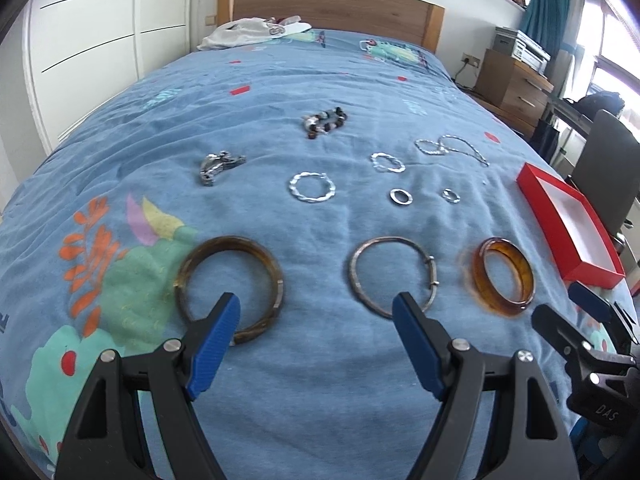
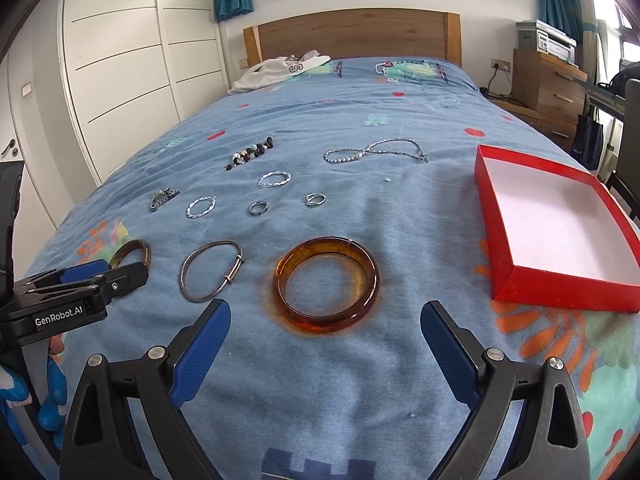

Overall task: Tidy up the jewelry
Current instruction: 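Move left tool to the silver clasp bangle while right tool approaches the amber bangle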

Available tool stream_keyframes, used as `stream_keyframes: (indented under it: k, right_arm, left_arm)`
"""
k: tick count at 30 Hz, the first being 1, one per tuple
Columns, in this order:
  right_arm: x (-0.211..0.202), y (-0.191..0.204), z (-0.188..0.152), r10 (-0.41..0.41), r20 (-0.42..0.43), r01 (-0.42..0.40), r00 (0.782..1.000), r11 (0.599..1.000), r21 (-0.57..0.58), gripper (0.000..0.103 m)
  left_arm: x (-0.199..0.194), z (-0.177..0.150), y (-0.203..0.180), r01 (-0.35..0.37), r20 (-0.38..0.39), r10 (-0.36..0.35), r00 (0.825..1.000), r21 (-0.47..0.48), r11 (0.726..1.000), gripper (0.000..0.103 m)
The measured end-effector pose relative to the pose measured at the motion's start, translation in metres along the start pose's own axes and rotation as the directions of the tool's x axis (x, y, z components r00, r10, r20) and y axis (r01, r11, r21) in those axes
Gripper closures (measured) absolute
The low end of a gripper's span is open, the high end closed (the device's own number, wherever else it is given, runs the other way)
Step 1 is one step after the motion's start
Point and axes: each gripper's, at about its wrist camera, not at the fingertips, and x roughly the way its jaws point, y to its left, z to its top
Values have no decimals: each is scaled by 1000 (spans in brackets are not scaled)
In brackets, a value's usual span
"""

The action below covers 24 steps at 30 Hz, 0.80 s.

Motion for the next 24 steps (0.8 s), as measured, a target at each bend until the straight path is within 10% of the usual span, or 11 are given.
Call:
stream_keyframes:
  k: [24]
  right_arm:
    - [46,-17,9,149,-118,-168,982,971,-172,14]
  left_arm:
    - [67,15,-45,114,-124,-99,987,119,986,25]
